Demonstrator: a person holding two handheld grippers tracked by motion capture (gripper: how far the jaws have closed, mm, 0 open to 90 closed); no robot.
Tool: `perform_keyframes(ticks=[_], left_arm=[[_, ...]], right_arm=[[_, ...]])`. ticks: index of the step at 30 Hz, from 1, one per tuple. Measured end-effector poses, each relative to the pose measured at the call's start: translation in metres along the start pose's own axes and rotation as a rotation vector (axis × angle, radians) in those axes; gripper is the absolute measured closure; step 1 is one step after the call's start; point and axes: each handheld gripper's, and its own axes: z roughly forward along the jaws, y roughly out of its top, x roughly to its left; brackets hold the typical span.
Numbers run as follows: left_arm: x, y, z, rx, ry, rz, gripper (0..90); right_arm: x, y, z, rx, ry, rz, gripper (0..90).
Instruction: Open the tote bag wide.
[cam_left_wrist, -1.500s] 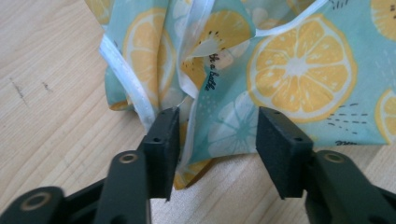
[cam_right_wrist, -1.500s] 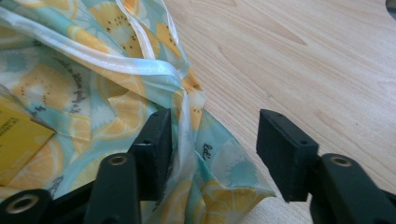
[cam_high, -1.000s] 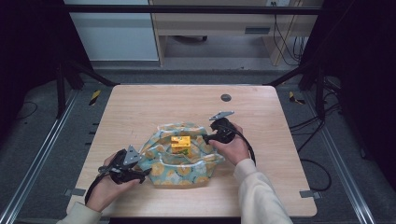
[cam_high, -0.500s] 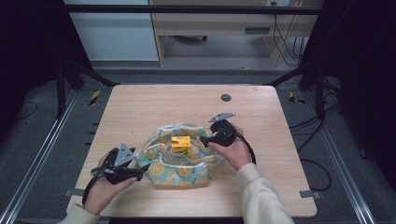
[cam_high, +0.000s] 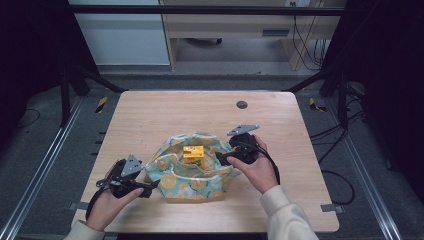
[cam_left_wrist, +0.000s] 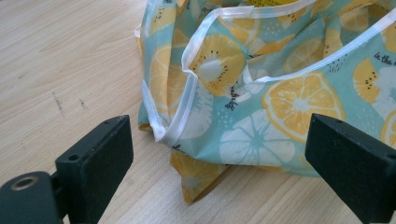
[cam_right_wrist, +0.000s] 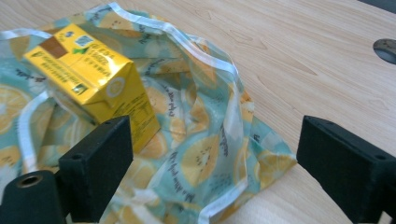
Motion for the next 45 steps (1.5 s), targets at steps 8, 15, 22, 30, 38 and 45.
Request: perform_keyframes(ticks=[8, 15, 22, 30, 38, 45], left_arm=[[0.007, -0.001, -0.013, -0.022, 0.010, 0.000, 5.8], [0.026, -0.009, -0.024, -0.054, 0.042, -0.049, 5.5], [0.044, -0.017, -0.033, -0.074, 0.073, -0.106, 5.2], [0.055, -0.026, -0.031, -0.058, 0.104, -0.123, 5.1], [0.063, -0.032, -0.028, -0.033, 0.124, -0.129, 5.1], [0.072, -0.040, -0.022, 0.009, 0.146, -0.137, 5.1]], right_arm=[[0.007, -0.006, -0.034, -0.061, -0.033, -0.011, 7.1], [0.006, -0.022, -0.062, -0.087, -0.081, -0.022, 5.5], [-0.001, -0.047, -0.079, -0.088, -0.125, -0.006, 4.9], [-0.009, -0.077, -0.085, -0.075, -0.155, 0.042, 5.3], [-0.025, -0.104, -0.079, -0.014, -0.196, 0.101, 6.1], [-0.048, -0.124, -0.070, 0.031, -0.198, 0.180, 6.3]])
